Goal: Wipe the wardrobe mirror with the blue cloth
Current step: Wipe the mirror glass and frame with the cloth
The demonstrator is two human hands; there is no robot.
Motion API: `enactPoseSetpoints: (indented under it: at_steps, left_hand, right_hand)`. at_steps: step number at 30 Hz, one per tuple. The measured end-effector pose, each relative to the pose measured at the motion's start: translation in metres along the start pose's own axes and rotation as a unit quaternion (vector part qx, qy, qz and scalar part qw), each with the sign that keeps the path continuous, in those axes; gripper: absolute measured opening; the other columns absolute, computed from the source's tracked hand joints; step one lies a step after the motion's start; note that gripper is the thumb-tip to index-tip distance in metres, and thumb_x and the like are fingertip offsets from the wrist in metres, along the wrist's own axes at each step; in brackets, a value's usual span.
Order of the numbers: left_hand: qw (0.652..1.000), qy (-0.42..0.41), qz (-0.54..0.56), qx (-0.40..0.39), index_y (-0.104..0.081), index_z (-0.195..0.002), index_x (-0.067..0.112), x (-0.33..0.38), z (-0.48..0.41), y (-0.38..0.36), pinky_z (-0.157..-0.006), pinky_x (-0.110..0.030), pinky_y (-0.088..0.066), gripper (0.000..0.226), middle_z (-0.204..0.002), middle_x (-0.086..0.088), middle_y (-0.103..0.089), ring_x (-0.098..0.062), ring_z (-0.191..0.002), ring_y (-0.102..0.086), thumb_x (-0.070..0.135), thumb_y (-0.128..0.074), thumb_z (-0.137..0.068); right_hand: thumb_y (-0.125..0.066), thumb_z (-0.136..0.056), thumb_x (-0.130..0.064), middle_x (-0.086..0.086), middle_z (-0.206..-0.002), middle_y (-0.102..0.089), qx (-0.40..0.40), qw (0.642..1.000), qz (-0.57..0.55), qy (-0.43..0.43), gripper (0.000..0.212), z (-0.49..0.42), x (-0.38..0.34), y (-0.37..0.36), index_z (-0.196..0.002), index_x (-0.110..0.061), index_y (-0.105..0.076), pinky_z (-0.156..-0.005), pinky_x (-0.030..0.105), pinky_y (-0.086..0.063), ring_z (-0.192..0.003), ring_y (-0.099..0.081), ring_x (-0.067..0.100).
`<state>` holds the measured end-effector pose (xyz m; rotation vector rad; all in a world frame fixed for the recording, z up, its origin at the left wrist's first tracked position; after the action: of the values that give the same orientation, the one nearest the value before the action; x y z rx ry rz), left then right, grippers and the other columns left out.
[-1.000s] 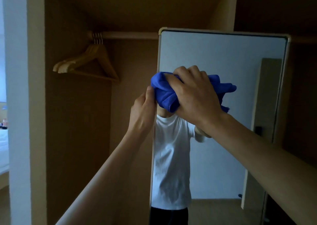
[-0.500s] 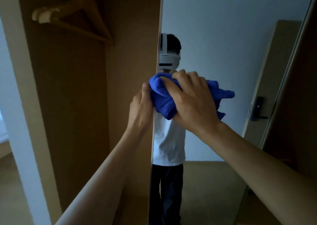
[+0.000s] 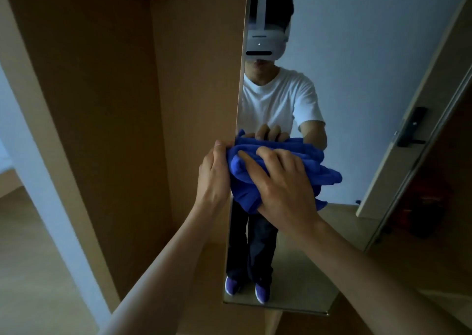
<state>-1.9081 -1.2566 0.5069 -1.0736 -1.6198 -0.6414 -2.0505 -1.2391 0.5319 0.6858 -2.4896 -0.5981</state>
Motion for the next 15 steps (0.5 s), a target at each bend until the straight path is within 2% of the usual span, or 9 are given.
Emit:
enactPoseSetpoints:
  at_steps: [2,3,5,9,12,15]
  left_hand:
    - [1.000,0.014,0.003,0.000,-0.071,-0.095,0.016,-0.012,0.002,0.002,-0.081,-0.035,-0.053,0.046,-0.094,-0.003,-0.074,-0.014,-0.087,-0.069,0.036,-0.032,-0.109]
    - [1.000,0.023,0.009,-0.001,-0.071,-0.093,0.017,-0.018,0.002,0.002,-0.080,-0.034,-0.053,0.044,-0.094,-0.003,-0.074,-0.013,-0.087,-0.068,0.033,-0.033,-0.109]
    - [0.999,0.031,0.011,-0.003,-0.072,-0.094,0.017,-0.032,0.005,0.003,-0.082,-0.036,-0.055,0.043,-0.096,-0.003,-0.074,-0.015,-0.089,-0.069,0.031,-0.034,-0.108]
    - [0.998,0.059,0.010,0.017,-0.074,-0.100,0.020,-0.060,0.018,0.005,-0.080,-0.019,-0.054,0.041,-0.099,0.007,-0.075,-0.004,-0.092,-0.070,0.029,-0.034,-0.109]
    - [0.995,0.093,-0.002,0.022,-0.072,-0.100,0.022,-0.090,0.032,0.006,-0.081,-0.021,-0.053,0.040,-0.102,0.003,-0.074,-0.008,-0.095,-0.069,0.031,-0.034,-0.109]
    - [0.993,0.113,-0.023,0.024,-0.071,-0.095,0.022,-0.120,0.043,0.011,-0.083,-0.026,-0.054,0.040,-0.100,0.000,-0.074,-0.011,-0.094,-0.069,0.030,-0.035,-0.109]
  right_hand:
    - [-0.068,-0.088,-0.039,0.012,-0.129,-0.059,-0.008,1.000,-0.002,-0.003,0.056,0.016,-0.007,-0.014,-0.139,-0.019,-0.056,-0.095,0.045,-0.041,-0.110,-0.051,0.032]
    - [-0.070,-0.087,-0.039,0.012,-0.129,-0.059,-0.014,1.000,-0.002,-0.004,0.057,0.024,-0.010,-0.021,-0.139,-0.019,-0.055,-0.095,0.045,-0.041,-0.110,-0.050,0.032]
    - [-0.071,-0.087,-0.038,0.012,-0.129,-0.058,-0.023,1.000,0.000,-0.005,0.059,0.040,-0.017,-0.033,-0.141,-0.020,-0.054,-0.094,0.044,-0.041,-0.109,-0.049,0.031]
    - [-0.073,-0.086,-0.033,0.012,-0.128,-0.060,-0.031,0.999,0.007,-0.004,0.059,0.074,-0.029,-0.056,-0.140,-0.021,-0.052,-0.091,0.042,-0.041,-0.106,-0.050,0.030]
    - [-0.068,-0.088,-0.029,0.011,-0.127,-0.061,-0.042,0.999,0.014,0.003,0.055,0.102,-0.040,-0.073,-0.140,-0.022,-0.053,-0.092,0.041,-0.038,-0.107,-0.048,0.030]
    - [-0.055,-0.095,-0.027,0.010,-0.126,-0.062,-0.044,0.999,0.010,0.003,0.046,0.124,-0.051,-0.087,-0.140,-0.022,-0.054,-0.092,0.040,-0.038,-0.108,-0.046,0.029]
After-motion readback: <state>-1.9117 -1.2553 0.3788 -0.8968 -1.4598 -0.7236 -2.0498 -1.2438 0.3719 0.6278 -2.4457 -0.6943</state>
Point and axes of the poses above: each hand's wrist, its own z-axis away from the middle knuckle, its own y-axis out of the back of the hand, x = y × z, the point moved 6 cm from there along -z, towards the middle knuckle
